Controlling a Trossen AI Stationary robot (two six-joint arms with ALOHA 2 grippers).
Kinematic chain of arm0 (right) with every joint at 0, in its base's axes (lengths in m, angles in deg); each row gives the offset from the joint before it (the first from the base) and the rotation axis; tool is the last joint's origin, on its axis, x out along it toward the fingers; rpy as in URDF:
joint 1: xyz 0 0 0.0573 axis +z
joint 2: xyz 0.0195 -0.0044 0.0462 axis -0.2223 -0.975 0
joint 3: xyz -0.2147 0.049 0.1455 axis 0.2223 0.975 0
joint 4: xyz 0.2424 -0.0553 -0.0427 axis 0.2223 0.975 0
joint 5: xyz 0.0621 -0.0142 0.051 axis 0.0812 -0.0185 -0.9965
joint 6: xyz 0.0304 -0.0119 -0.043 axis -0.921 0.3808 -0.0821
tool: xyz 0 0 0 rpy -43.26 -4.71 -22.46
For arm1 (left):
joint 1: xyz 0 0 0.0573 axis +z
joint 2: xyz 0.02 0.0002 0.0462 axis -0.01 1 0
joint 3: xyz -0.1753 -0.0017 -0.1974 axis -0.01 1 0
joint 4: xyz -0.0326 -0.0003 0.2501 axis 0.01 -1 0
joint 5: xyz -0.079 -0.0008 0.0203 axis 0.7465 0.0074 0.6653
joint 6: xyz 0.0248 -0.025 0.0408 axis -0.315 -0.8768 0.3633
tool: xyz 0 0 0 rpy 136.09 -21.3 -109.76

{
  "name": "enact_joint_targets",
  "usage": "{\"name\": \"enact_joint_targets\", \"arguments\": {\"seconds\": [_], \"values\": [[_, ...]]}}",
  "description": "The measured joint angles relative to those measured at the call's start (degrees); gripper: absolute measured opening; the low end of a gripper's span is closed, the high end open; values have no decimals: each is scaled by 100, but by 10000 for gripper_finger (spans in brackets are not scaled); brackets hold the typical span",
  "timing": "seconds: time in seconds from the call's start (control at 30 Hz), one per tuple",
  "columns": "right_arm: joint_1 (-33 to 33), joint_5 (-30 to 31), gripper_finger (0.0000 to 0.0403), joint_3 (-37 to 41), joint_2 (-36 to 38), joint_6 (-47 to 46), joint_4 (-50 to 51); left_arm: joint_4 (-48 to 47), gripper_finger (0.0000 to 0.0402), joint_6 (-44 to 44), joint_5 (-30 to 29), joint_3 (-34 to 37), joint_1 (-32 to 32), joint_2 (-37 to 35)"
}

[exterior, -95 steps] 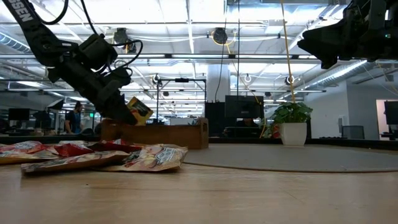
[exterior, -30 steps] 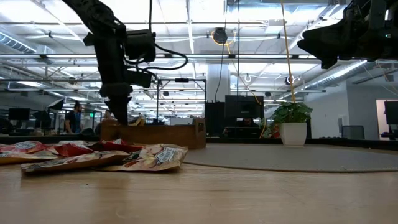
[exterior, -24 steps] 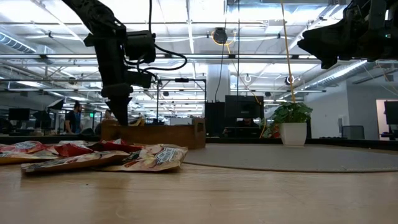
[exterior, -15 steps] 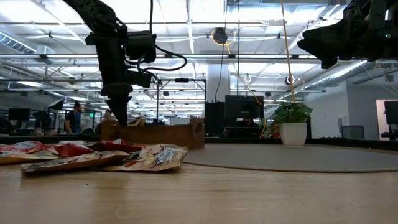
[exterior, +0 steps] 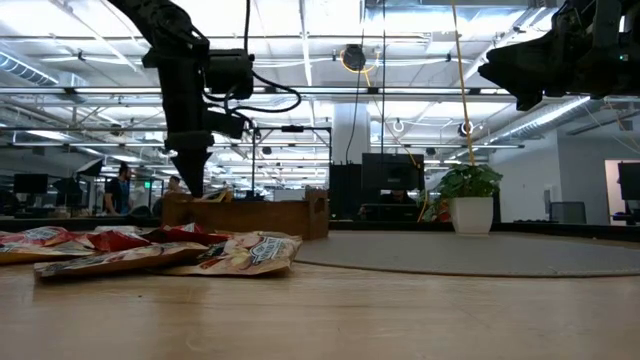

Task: Pick & Place Tea
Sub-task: Put the yellow tea bag into the left section of the wooden organizer

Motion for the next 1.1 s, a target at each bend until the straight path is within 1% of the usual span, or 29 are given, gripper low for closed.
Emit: {"name": "enact_joint_targets", "arguments": {"seconds": [0.57,0.73,0.9,1.1], "values": [[0,-2,155,0,-2,0,0,32,0,-71,38,0,2,24],[-2,-1,155,1,-2,0,-1,32,0,-140,52,-2,2,384],[-1,-1,155,0,-2,0,0,69,0,-108,191,-34,4,828],[-1,0,155,0,-1,0,0,146,1,-134,164,-24,4,929]]}}
